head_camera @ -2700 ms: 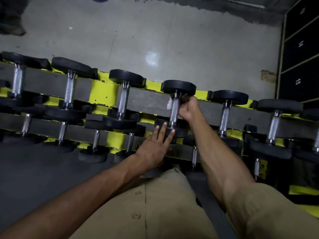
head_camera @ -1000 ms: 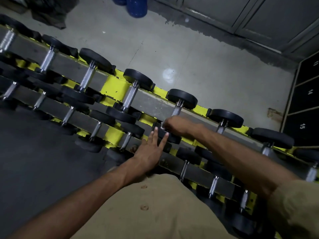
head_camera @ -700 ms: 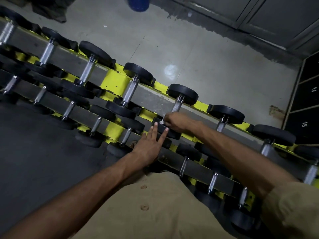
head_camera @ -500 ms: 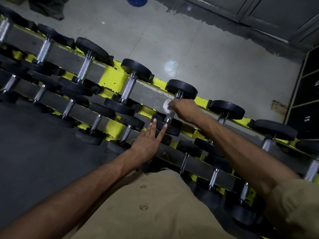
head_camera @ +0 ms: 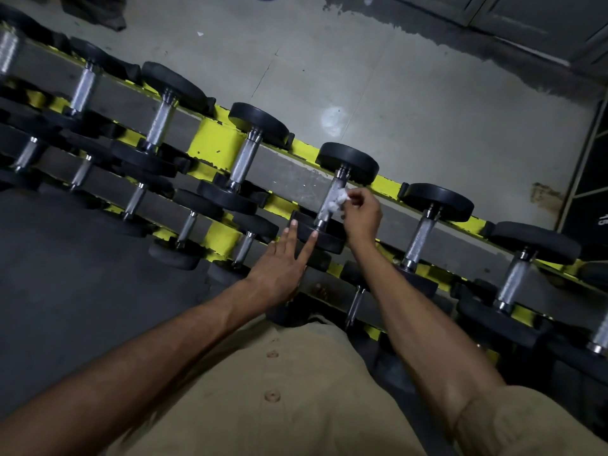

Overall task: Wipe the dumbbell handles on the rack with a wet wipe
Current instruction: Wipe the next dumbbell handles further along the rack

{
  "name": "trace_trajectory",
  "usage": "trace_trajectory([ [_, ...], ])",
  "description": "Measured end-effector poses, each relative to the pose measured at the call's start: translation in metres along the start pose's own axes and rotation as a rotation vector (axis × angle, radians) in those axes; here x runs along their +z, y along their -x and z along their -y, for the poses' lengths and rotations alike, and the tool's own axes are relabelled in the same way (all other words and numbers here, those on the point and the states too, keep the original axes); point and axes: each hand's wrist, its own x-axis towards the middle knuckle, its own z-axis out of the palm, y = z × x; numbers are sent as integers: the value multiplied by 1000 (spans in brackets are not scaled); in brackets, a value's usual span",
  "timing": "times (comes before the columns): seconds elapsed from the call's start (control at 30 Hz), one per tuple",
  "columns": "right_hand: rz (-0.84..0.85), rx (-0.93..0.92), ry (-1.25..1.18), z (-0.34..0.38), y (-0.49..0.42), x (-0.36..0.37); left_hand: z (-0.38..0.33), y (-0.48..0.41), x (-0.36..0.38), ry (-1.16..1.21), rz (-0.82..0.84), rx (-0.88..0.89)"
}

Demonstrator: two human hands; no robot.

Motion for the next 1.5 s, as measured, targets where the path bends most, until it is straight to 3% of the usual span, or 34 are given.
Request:
trace_trajectory([
  [0.1, -86, 38, 0, 8, 10, 10, 2, -1, -4, -36, 10, 19],
  [0.23, 91, 158, 66, 7, 32, 20, 7, -5, -10, -50, 49, 56],
  [0.3, 132, 351, -220, 22, 14, 20, 10, -5, -13, -56, 55, 70],
  [0.37, 70, 505, -475, 41, -14, 18, 13, -4, -14, -59, 62, 90],
  [0.47, -18, 623, -774, 59, -34, 23, 16, -2, -18, -72, 59, 120],
  [0.67, 263, 775, -876, 30, -39, 29, 25, 0, -24, -111, 65, 168],
  [0.83, 114, 707, -983, 34, -42, 30, 27, 2, -32, -142, 81, 214],
  [0.97, -73, 507, -730, 30, -19, 31, 30, 3, -31, -134, 85, 225],
  [1.1, -220, 23, 47, 14, 2, 31, 29, 0, -24, -129, 70, 209],
  [1.2, -299, -203, 437, 22, 10, 30, 27, 0, -23, -142, 78, 202],
  [1.37, -254, -405, 729, 24, 8, 19, 29, 0, -21, -149, 71, 202],
  [1.5, -117, -597, 924, 27, 8, 2, 28, -1, -21, -130, 69, 201],
])
